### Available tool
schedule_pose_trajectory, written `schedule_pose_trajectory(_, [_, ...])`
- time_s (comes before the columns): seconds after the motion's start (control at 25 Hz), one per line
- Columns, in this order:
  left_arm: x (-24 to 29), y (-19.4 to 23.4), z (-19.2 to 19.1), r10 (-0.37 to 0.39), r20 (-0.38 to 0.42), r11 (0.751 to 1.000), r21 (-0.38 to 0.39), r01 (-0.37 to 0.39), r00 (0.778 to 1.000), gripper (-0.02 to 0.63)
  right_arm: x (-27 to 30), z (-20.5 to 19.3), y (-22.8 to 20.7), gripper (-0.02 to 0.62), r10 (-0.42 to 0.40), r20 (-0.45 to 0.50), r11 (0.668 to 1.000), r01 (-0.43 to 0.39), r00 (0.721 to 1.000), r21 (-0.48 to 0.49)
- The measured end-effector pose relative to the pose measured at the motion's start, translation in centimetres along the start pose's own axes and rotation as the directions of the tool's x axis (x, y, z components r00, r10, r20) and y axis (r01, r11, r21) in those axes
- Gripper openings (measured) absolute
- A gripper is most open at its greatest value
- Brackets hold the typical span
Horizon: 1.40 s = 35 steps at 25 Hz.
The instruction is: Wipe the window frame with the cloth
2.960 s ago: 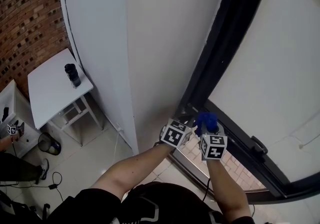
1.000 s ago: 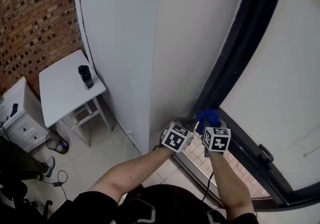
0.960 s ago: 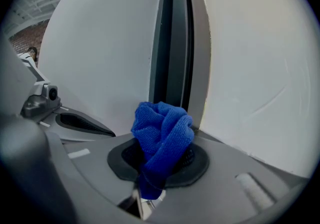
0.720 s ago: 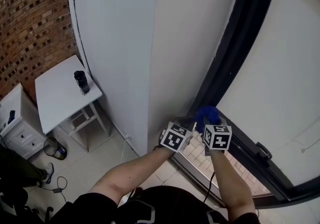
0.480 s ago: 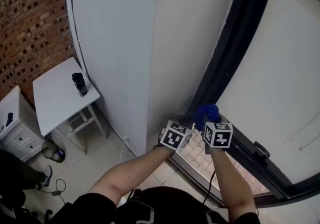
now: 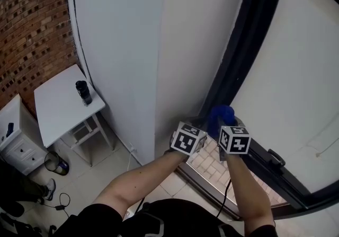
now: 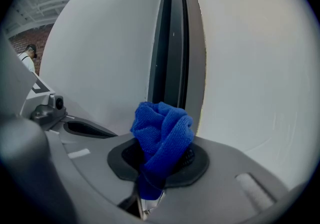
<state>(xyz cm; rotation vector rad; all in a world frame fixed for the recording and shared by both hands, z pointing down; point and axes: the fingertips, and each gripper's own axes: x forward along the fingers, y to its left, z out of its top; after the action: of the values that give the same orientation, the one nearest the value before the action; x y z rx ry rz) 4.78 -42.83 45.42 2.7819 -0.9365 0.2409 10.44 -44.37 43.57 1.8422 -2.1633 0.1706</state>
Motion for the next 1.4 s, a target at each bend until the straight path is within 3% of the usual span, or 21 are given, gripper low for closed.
schedule_pose_trajectory(0.8, [-1.9, -1.9, 7.6, 0.001, 0.051, 0.999, 0.034, -0.003, 0.999, -0.008, -3.8, 9.1, -0.4, 0.075, 0.026, 0.096, 0.999, -0.022, 0.995, -0.047])
schedule_pose_trajectory(1.4, [-1.8, -3.2, 11.3, -0.014, 0.097, 0.991, 0.135, 0.000, 0.995, -0.008, -4.4, 12.6, -1.3, 0.075, 0.028, 0.169, 0.996, -0.014, 0.985, -0.085])
